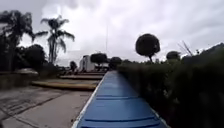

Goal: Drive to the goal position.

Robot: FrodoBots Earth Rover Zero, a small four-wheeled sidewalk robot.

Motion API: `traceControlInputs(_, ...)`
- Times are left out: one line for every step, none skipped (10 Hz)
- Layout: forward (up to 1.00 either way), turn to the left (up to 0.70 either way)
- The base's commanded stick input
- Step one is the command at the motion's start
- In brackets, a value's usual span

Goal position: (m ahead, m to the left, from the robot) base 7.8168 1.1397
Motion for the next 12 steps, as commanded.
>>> traceControlInputs(0.5,0.0)
traceControlInputs(0.5,0.0)
traceControlInputs(0.5,0.0)
traceControlInputs(0.5,0.0)
traceControlInputs(0.5,0.0)
traceControlInputs(0.5,0.0)
traceControlInputs(0.5,0.0)
traceControlInputs(0.5,0.0)
traceControlInputs(0.5,0.0)
traceControlInputs(0.5,0.0)
traceControlInputs(0.5,0.0)
traceControlInputs(0.5,0.0)
